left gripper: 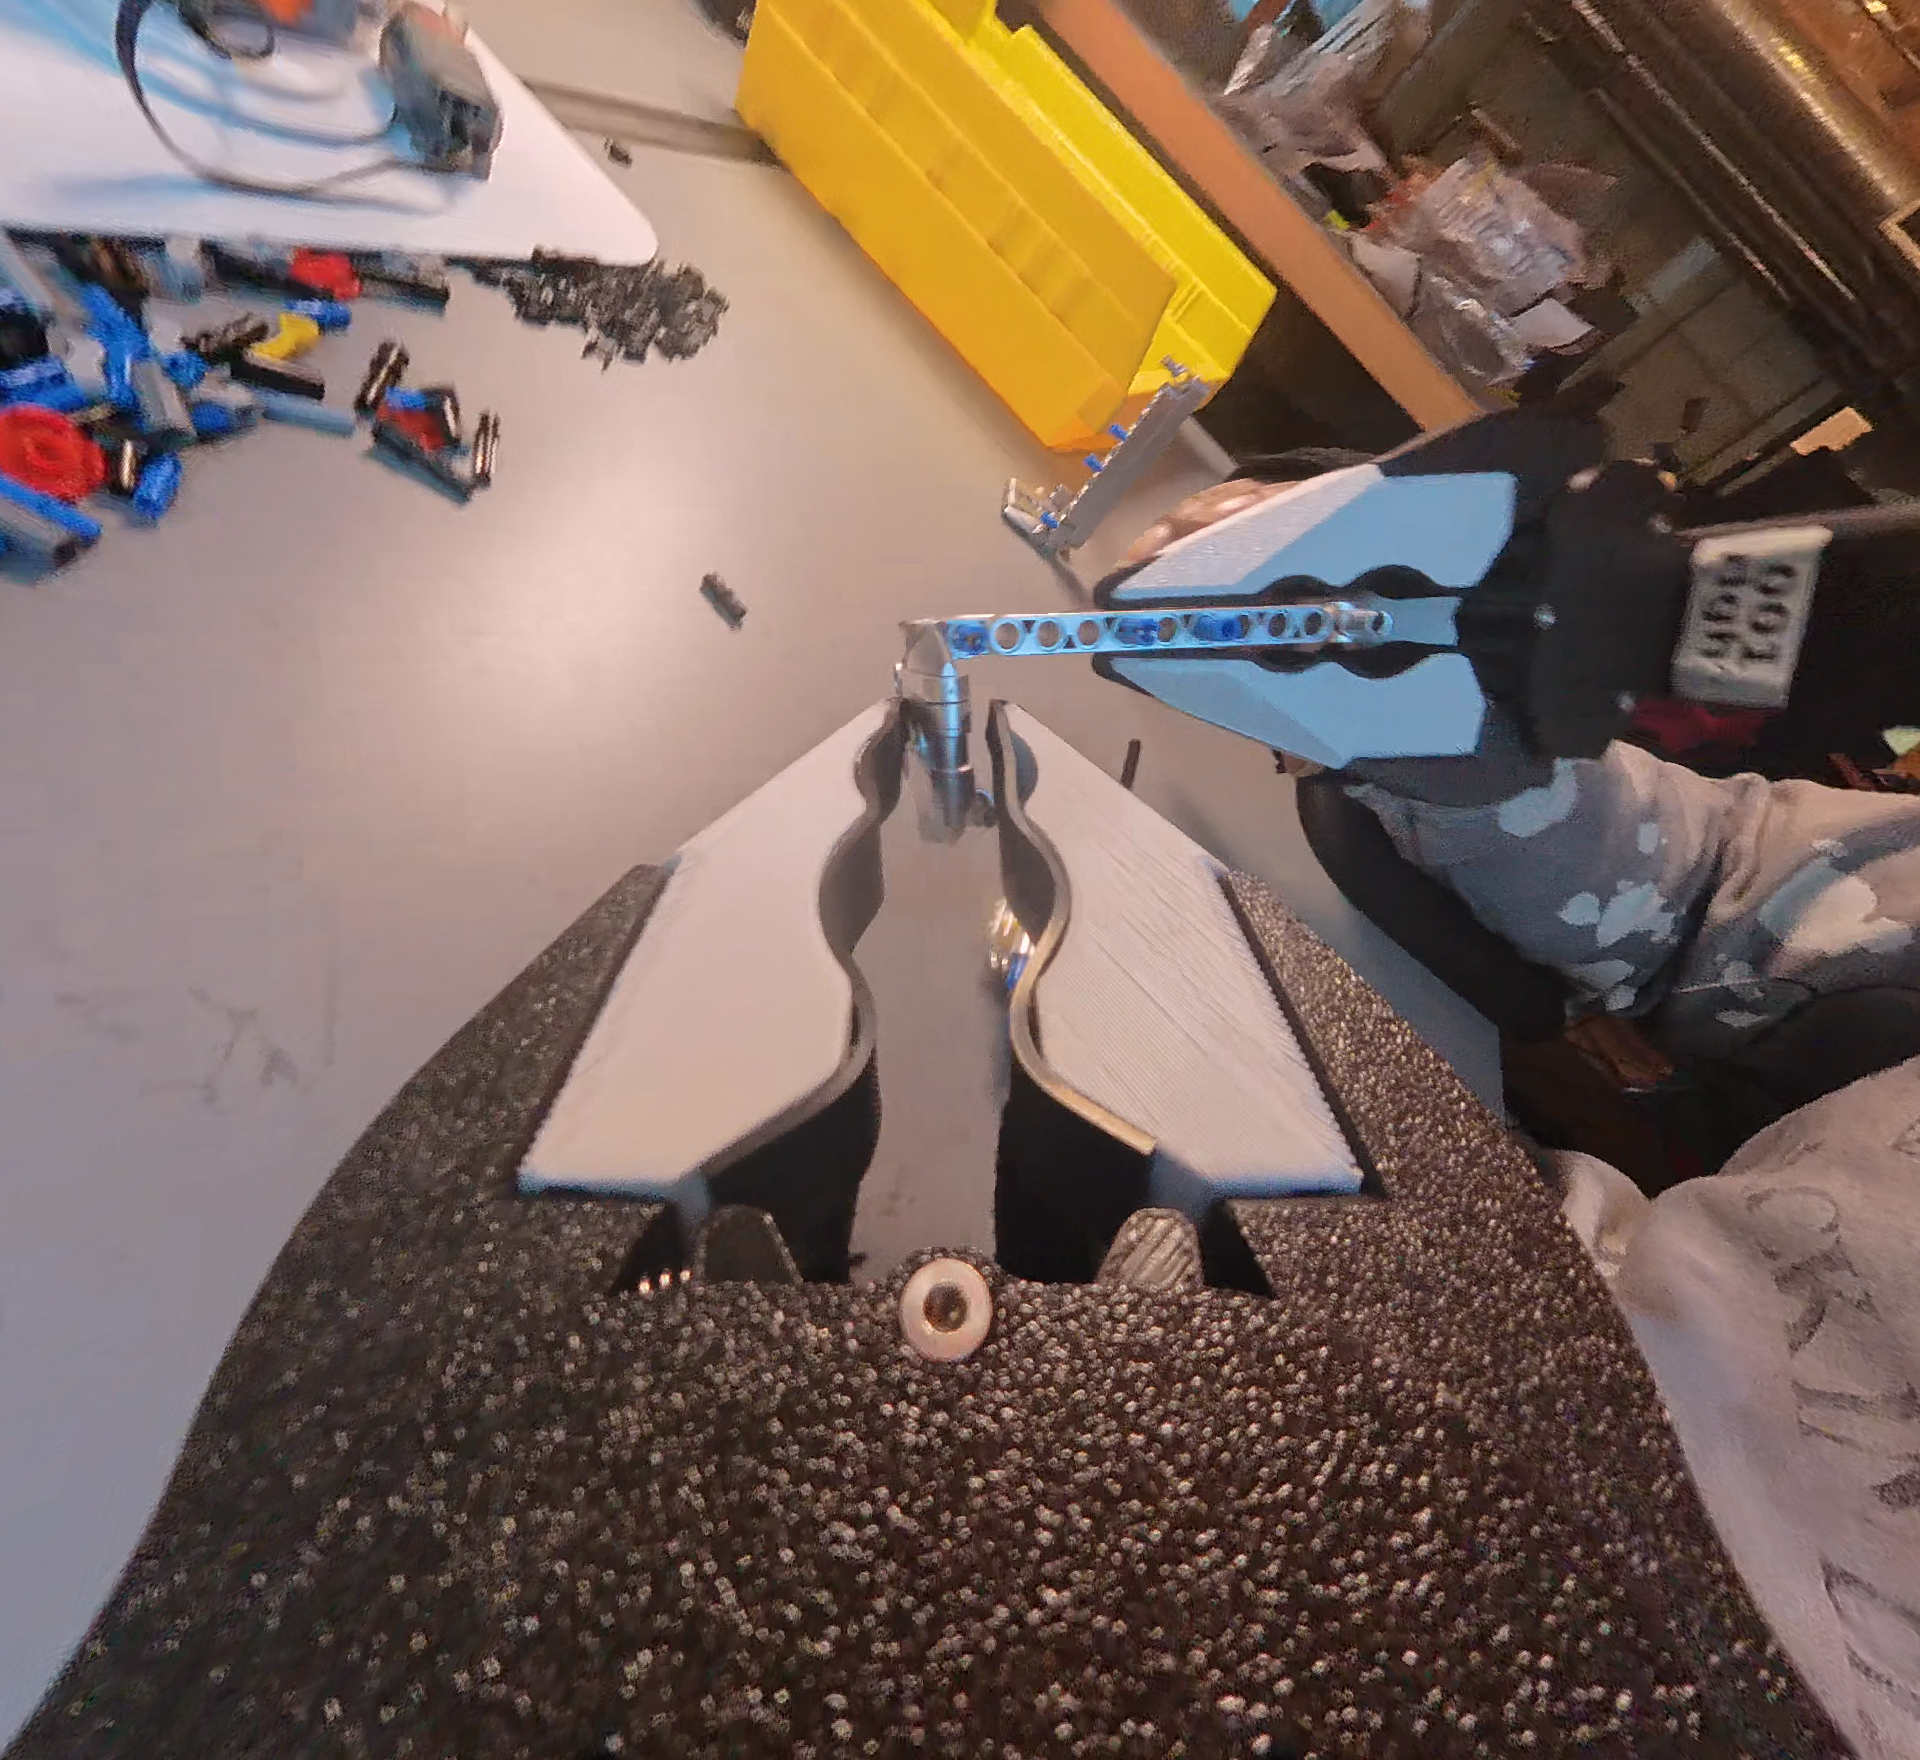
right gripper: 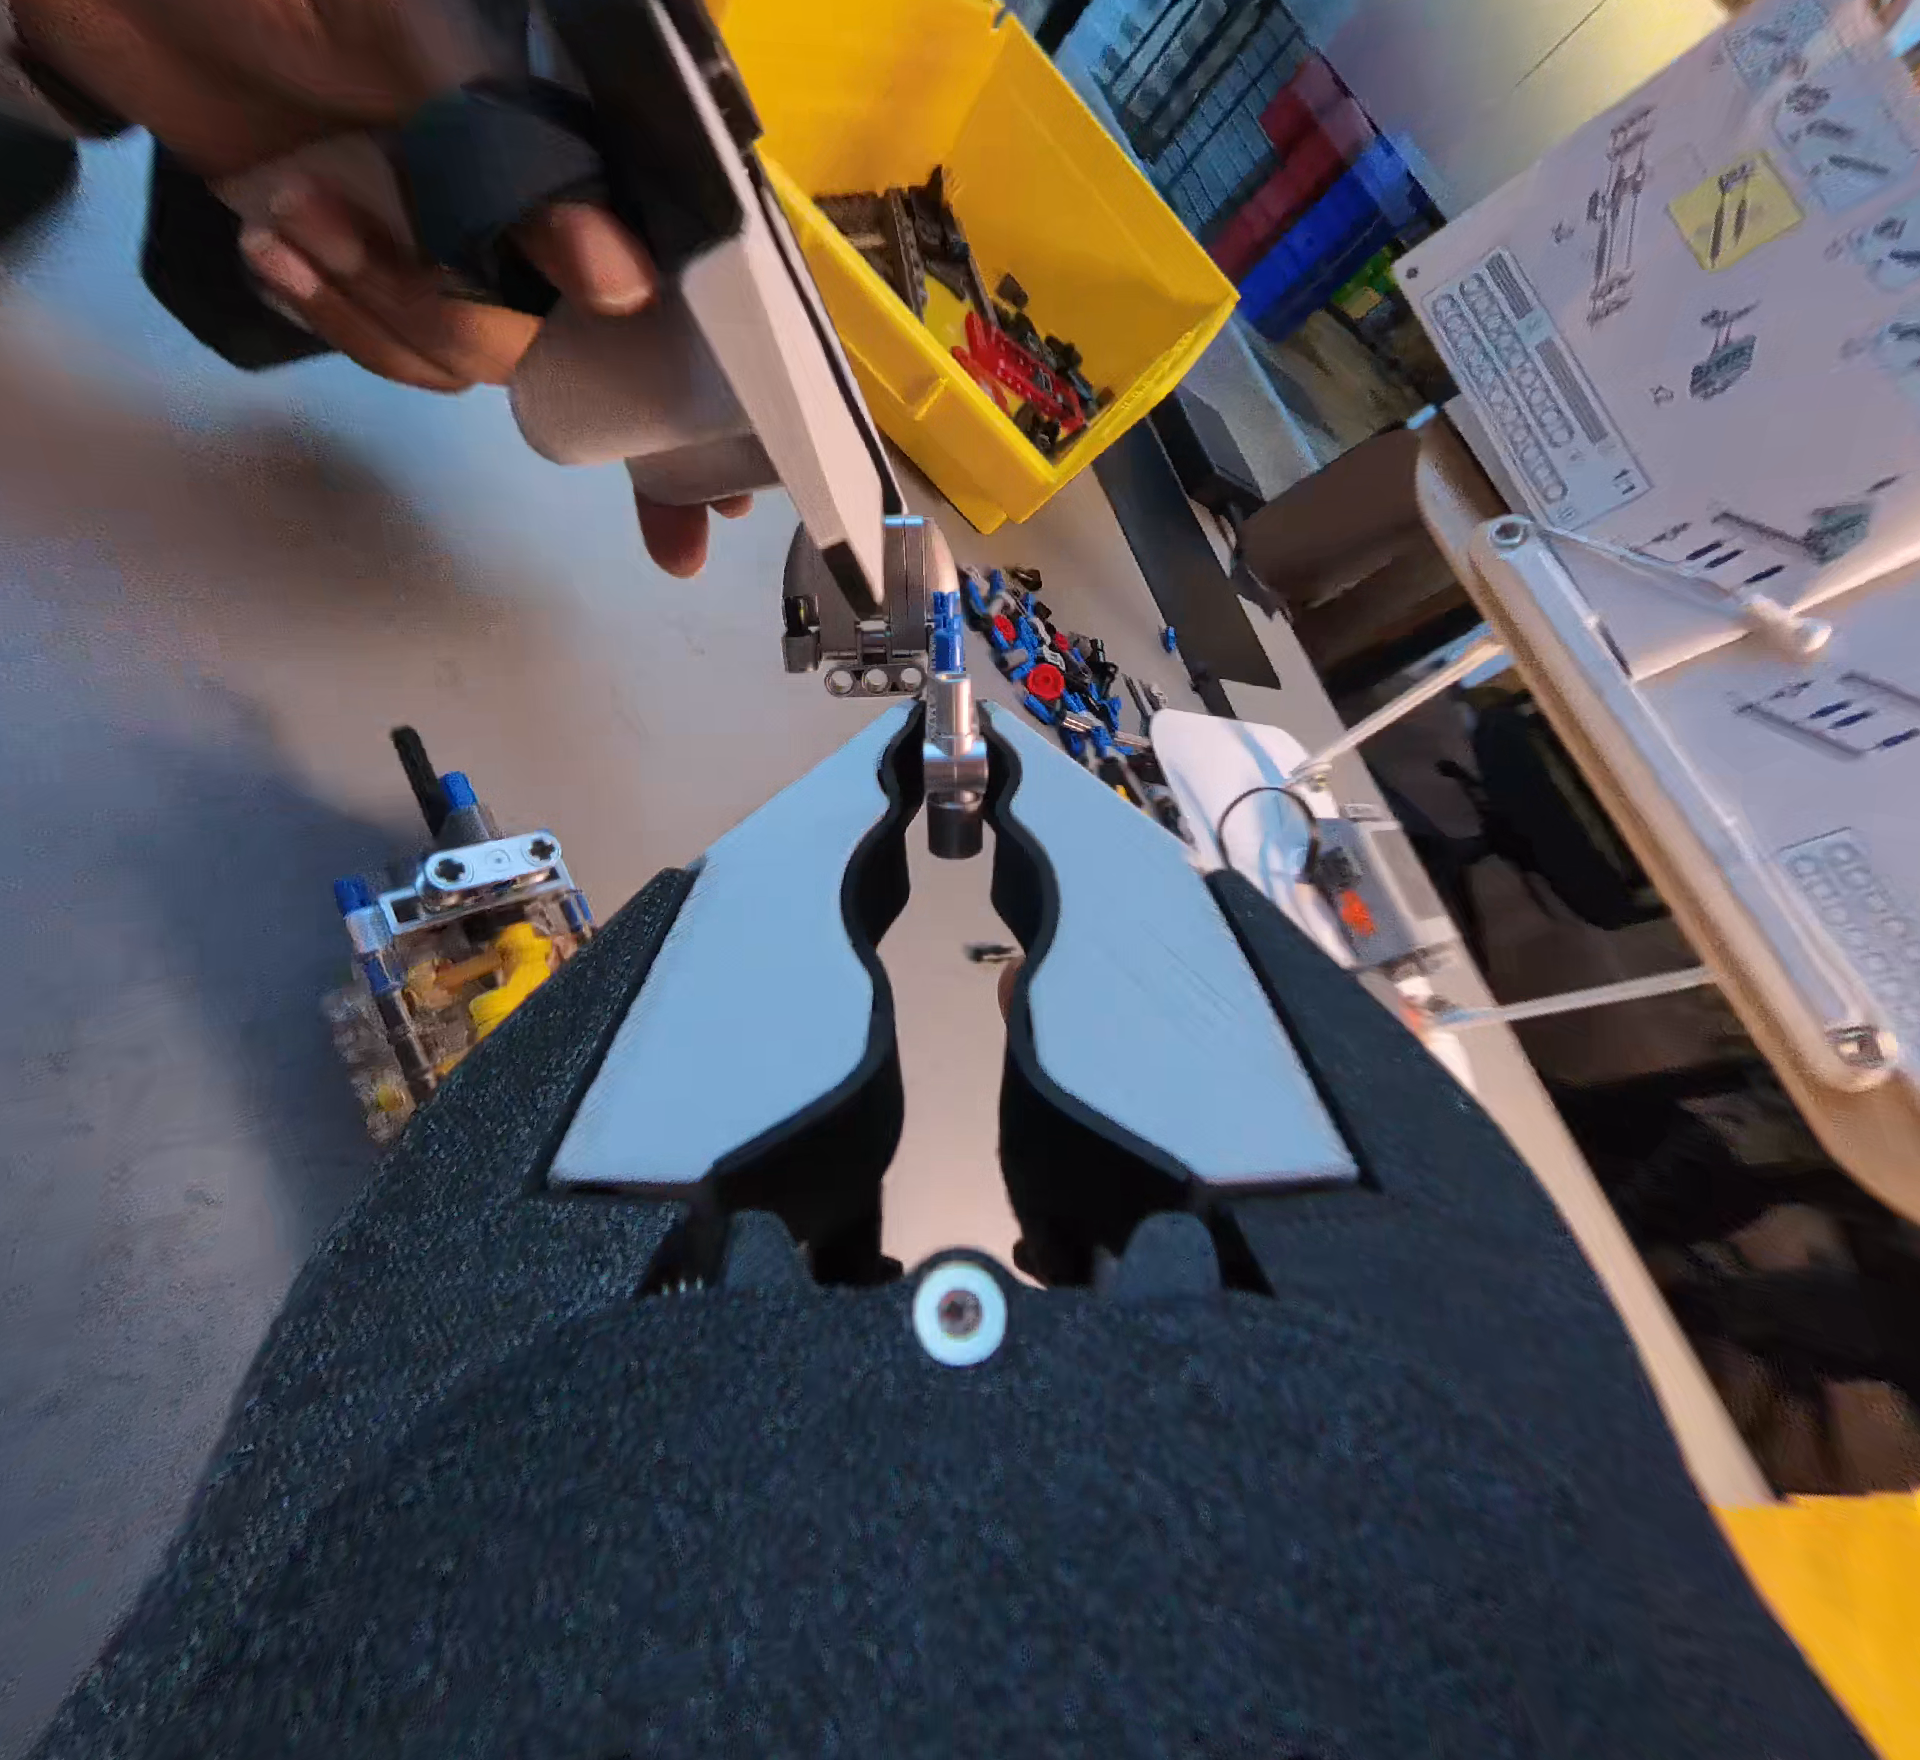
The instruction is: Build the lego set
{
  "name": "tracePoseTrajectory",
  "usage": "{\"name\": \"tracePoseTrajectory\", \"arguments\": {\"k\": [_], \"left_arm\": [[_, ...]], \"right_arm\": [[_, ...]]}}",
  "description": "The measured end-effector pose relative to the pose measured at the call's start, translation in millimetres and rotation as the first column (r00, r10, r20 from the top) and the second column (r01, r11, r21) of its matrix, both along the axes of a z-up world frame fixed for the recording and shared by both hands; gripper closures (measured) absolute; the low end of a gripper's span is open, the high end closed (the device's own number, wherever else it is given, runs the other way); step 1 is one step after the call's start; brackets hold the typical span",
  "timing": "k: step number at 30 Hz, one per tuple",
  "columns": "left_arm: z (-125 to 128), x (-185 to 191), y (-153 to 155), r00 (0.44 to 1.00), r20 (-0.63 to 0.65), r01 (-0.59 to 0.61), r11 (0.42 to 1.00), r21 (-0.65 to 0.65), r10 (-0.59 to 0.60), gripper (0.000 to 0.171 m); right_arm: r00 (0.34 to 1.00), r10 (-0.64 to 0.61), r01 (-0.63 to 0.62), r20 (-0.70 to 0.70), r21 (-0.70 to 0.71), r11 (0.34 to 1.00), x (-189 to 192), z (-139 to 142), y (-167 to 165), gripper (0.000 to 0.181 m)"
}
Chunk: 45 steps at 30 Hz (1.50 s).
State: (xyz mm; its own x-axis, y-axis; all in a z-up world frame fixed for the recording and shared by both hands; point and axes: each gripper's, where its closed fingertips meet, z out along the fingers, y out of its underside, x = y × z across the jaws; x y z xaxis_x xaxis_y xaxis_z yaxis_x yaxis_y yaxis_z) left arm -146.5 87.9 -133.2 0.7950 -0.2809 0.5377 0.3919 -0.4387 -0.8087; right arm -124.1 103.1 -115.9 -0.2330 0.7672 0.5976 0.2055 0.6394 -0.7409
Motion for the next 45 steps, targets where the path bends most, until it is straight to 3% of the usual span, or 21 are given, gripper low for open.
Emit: {"name": "tracePoseTrajectory", "arguments": {"k": [3,6,8,10,12,16,22,25,28,30,35,39,45], "left_arm": [[27.4,4.2,-11.9,0.989,-0.129,0.088,0.986,0.141,-0.070,0.132],[47.1,10.7,-22.2,0.953,-0.297,0.146,0.951,0.273,-0.061,0.114],[50.4,23.5,-28.2,0.934,-0.344,0.211,0.928,0.307,-0.099,0.101],[46.0,37.2,-32.4,0.924,-0.350,0.267,0.914,0.305,-0.153,0.100],[29.1,45.7,-34.3,0.907,-0.365,0.309,0.920,0.242,-0.208,0.099],[18.3,55.0,-34.4,0.931,-0.242,0.327,0.919,0.221,-0.274,0.099],[48.0,66.6,-32.9,0.947,-0.026,0.306,0.879,0.367,-0.319,0.100],[63.1,71.0,-29.0,0.961,-0.003,0.248,0.863,0.441,-0.275,0.103],[74.2,71.2,-24.3,0.976,-0.041,0.208,0.855,0.475,-0.214,0.110],[78.6,69.6,-25.4,0.978,-0.095,0.208,0.846,0.490,-0.185,0.128],[89.0,64.7,-33.4,0.977,-0.116,0.212,0.842,0.497,-0.177,0.129],[91.6,60.7,-39.5,0.968,-0.183,0.238,0.845,0.479,-0.169,0.129],[75.4,66.5,-48.5,0.922,-0.298,0.351,0.861,0.368,-0.249,0.129]], "right_arm": [[0.997,0.075,-0.080,-0.030,-0.284,0.956,2.6,12.6,4.8,0.174],[0.978,0.186,-0.206,-0.091,-0.504,0.839,10.3,28.4,-2.4,0.174],[0.960,0.249,-0.275,-0.128,-0.587,0.761,14.9,36.2,-10.5,0.174],[0.944,0.294,-0.317,-0.148,-0.651,0.690,17.5,41.2,-18.9,0.174],[0.940,0.313,-0.321,-0.134,-0.653,0.685,17.1,37.9,-23.3,0.174],[0.923,0.351,-0.358,-0.160,-0.697,0.622,15.5,45.2,-31.6,0.174],[0.876,0.348,-0.468,-0.334,-0.764,0.444,5.6,83.5,-38.7,0.175],[0.857,0.324,-0.502,-0.401,-0.791,0.349,3.2,97.1,-38.7,0.174],[0.844,0.289,-0.528,-0.451,-0.795,0.300,6.1,107.3,-35.9,0.175],[0.846,0.268,-0.530,-0.462,-0.783,0.326,9.3,110.0,-32.7,0.175],[0.861,0.269,-0.507,-0.431,-0.769,0.389,22.9,107.0,-28.8,0.175],[0.901,0.318,-0.426,-0.296,-0.745,0.513,32.0,85.3,-31.5,0.174],[0.923,0.371,-0.336,-0.097,-0.671,0.661,43.8,61.5,-39.1,0.171]]}}
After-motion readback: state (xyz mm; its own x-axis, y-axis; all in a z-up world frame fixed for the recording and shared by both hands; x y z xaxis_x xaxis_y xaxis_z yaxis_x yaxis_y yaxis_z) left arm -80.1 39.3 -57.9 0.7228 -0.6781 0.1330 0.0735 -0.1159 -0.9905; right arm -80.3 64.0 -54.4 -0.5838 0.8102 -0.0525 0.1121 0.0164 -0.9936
